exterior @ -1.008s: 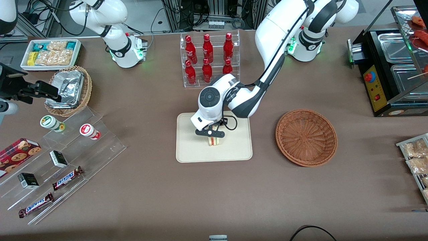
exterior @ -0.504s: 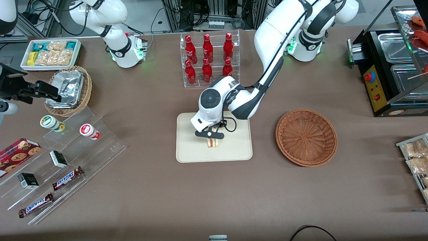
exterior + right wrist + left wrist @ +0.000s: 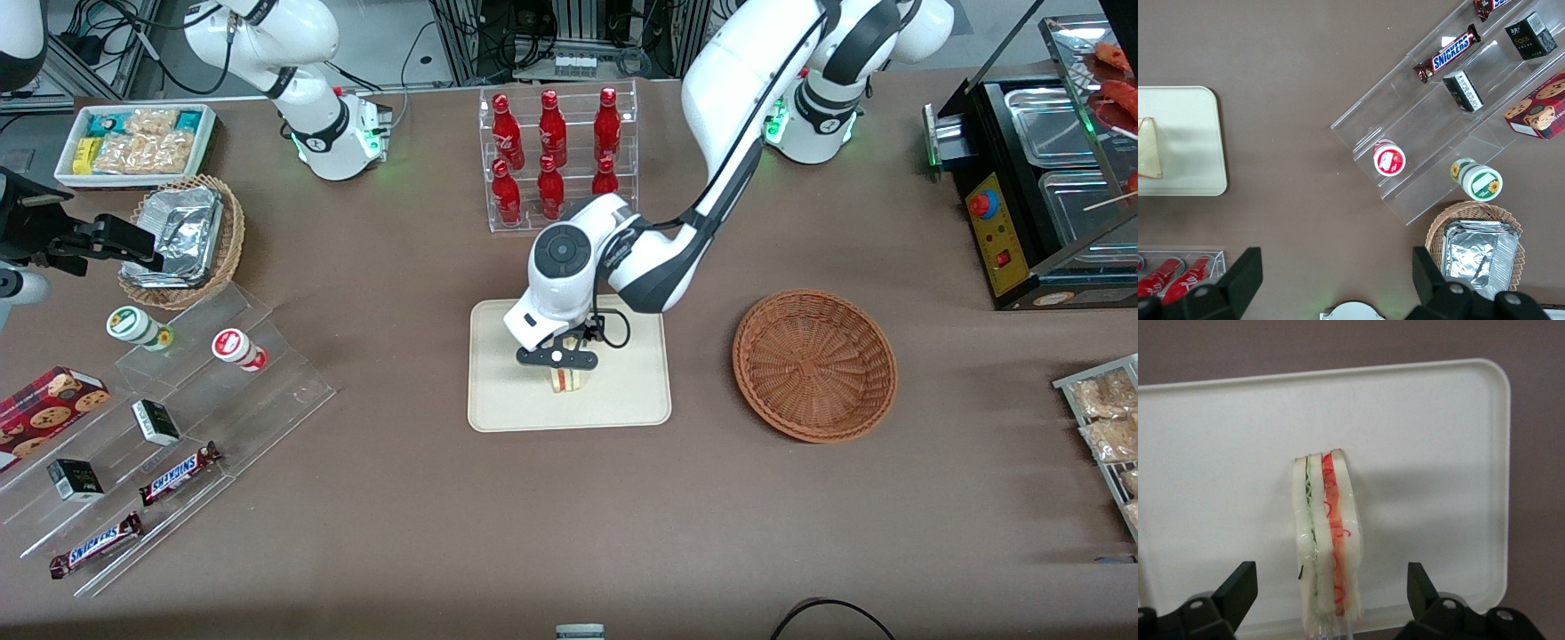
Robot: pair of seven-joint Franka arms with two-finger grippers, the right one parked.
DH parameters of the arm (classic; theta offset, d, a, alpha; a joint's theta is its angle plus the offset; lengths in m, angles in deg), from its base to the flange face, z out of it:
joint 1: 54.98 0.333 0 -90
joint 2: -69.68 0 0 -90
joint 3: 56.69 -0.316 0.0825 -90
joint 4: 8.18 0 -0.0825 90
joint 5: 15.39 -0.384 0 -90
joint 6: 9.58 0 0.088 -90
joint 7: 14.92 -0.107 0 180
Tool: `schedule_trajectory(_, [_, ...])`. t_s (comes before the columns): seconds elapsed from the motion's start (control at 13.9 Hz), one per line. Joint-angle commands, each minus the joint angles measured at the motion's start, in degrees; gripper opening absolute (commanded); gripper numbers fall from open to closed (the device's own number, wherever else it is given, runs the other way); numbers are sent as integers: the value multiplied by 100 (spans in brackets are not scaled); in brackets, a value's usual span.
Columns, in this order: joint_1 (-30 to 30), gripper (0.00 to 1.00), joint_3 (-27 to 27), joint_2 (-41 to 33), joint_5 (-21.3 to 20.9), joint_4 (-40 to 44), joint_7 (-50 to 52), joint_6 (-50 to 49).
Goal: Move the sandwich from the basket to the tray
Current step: 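Lower the sandwich onto the tray and open the left gripper, then raise the left gripper away from the sandwich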
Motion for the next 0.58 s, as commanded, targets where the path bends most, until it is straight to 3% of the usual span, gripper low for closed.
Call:
schedule_trajectory(0.0, [107,100,-57,-732,-68,-129,230,-597])
schedule_trajectory(0.5, [1091,100,-75,-2226,-111,-321,319,-2391])
